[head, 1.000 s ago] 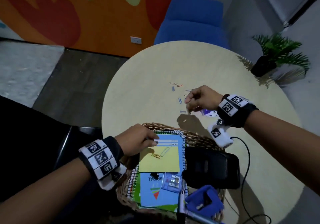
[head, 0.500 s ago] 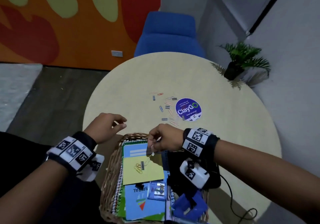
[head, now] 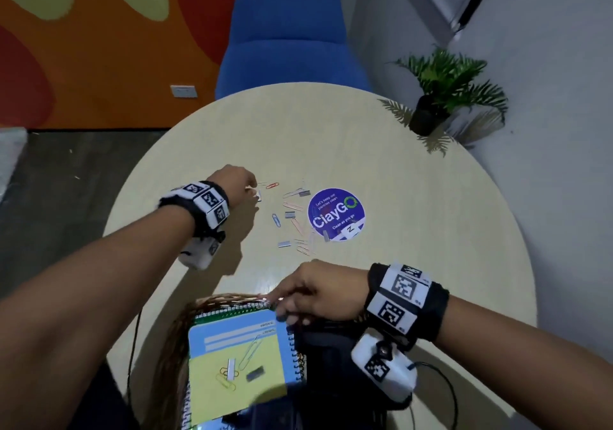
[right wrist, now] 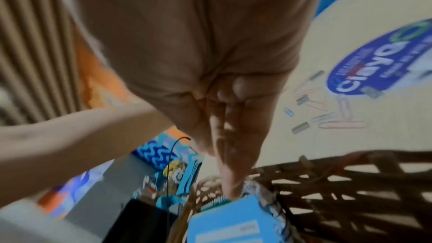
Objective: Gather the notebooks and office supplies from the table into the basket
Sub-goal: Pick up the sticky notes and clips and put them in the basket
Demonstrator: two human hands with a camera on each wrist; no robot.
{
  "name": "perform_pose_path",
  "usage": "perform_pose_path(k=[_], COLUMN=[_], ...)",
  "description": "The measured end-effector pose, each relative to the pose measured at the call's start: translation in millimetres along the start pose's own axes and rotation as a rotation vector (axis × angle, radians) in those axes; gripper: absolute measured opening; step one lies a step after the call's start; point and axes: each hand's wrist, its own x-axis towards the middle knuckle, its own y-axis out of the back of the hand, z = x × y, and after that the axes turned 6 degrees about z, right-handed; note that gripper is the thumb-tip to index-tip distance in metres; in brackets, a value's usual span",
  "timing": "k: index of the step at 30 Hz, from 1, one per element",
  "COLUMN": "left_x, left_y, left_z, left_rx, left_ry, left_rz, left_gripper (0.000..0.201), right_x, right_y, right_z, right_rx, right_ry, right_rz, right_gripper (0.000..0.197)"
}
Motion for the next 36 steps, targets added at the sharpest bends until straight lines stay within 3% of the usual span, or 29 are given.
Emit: perform_pose_path(k=[4, 7, 10, 12, 13, 17, 20, 24, 27, 31, 34, 36], left_x=[49, 68, 75, 75, 73, 56, 34, 6, -18, -43, -59, -73], left_y=[-19, -29, -28, -26, -27, -43, -48, -54, -58, -58, -50, -42], left_z=[3, -4, -1, 3, 2, -16, -34, -69, -78, -71, -71, -69], left_rx=[0.068, 0.124, 0.123, 0.159, 0.17, 0.237, 0.356, 0.342, 0.324, 0.194, 0.027, -0.052], left_ry=[0.006, 0.02, 0.068, 0.093, 0.104, 0.098, 0.066, 0.041, 0.023, 0.087, 0.19, 0.158], left_rz=[-0.044, 0.021, 0.008, -0.073, -0.086, -0.004, -0.016, -0.006, 0.06, 0.081, 0.052, 0.068], left_gripper=[0.033, 0.027, 0.027, 0.015, 0.009, 0.022, 0.023, 0.028, 0.026, 0.019, 0.02, 0.027], right_x=[7, 25, 50, 65, 73, 96, 99, 90, 77, 57, 35, 23], right_y=[44, 81, 98, 99, 98, 92, 88, 86, 86, 78, 49, 25], right_z=[27, 57, 70, 70, 71, 72, 72, 65, 47, 2, -41, -59], right_rx=[0.229, -0.104, -0.53, -0.63, -0.639, -0.667, -0.653, -0.621, -0.584, -0.594, -0.481, -0.402], right_ry=[-0.072, -0.169, -0.323, -0.371, -0.386, -0.427, -0.442, -0.458, -0.425, -0.207, -0.042, 0.014], right_rz=[0.3, 0.46, 0.442, 0.424, 0.431, 0.445, 0.452, 0.476, 0.503, 0.498, 0.352, 0.227], right_gripper=[0.021, 0.009, 0.016, 0.022, 0.026, 0.027, 0.025, 0.009, 0.006, 0.007, 0.01, 0.014])
